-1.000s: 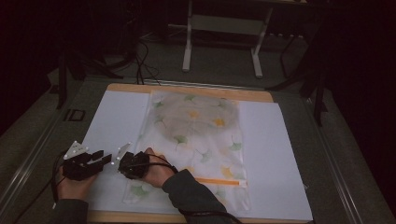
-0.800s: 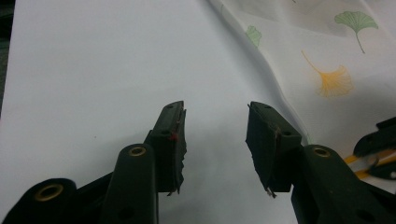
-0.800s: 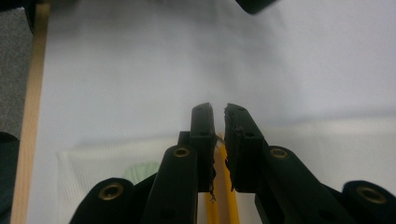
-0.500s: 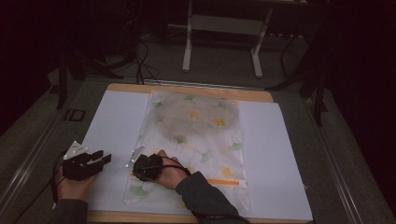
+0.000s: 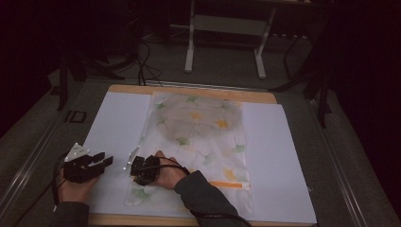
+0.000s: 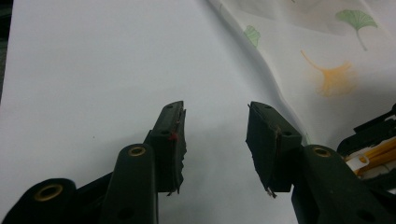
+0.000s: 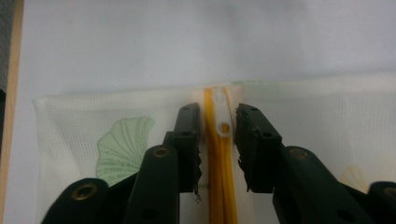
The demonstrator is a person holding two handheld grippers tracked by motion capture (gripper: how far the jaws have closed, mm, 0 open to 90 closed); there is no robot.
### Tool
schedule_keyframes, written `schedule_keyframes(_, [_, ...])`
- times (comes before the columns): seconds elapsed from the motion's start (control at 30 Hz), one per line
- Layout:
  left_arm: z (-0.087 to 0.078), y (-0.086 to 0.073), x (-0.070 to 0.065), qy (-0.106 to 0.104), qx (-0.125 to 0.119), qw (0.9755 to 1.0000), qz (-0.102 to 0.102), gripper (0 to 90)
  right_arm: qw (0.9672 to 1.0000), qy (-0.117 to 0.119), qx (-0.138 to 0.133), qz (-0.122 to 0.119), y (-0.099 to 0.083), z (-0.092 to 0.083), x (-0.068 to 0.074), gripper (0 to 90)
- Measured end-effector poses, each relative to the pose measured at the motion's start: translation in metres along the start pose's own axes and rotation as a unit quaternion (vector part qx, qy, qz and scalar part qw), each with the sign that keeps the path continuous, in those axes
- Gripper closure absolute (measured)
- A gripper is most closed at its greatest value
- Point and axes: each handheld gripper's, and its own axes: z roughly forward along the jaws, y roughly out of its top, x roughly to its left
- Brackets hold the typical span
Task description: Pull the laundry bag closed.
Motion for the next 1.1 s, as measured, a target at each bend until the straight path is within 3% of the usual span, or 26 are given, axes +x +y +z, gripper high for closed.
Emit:
schedule_keyframes(0.23, [0.001,0.001,-0.002,-0.007,0.005,1.0,0.004,57.2,0.9996,-0.001,0.029,0.001,0.01,0.002,0.002,81.2])
schedule_keyframes(0.4, [0.002,0.002,-0.004,-0.011,0.007,0.9999,0.008,57.2,0.9994,0.006,0.033,0.013,0.01,0.001,0.0,82.5])
schedule_keyframes(0.6, [0.003,0.003,-0.006,-0.029,0.013,0.9995,0.006,57.3,0.9992,0.005,0.04,0.009,0.009,-0.001,0.0,83.9])
schedule_keyframes(0.77, [0.004,0.006,-0.013,-0.045,0.022,0.9986,0.017,57.7,0.9994,-0.005,0.033,0.0,0.007,-0.002,0.003,84.1])
schedule_keyframes(1.0, [0.008,0.01,-0.02,-0.069,0.041,0.9966,0.017,57.7,0.9997,-0.01,0.022,-0.009,0.002,-0.005,0.005,84.2])
schedule_keyframes(1.1, [0.008,0.011,-0.022,-0.085,0.041,0.9955,0.008,58.0,0.9997,-0.015,0.016,-0.013,0.0,-0.007,0.006,84.2])
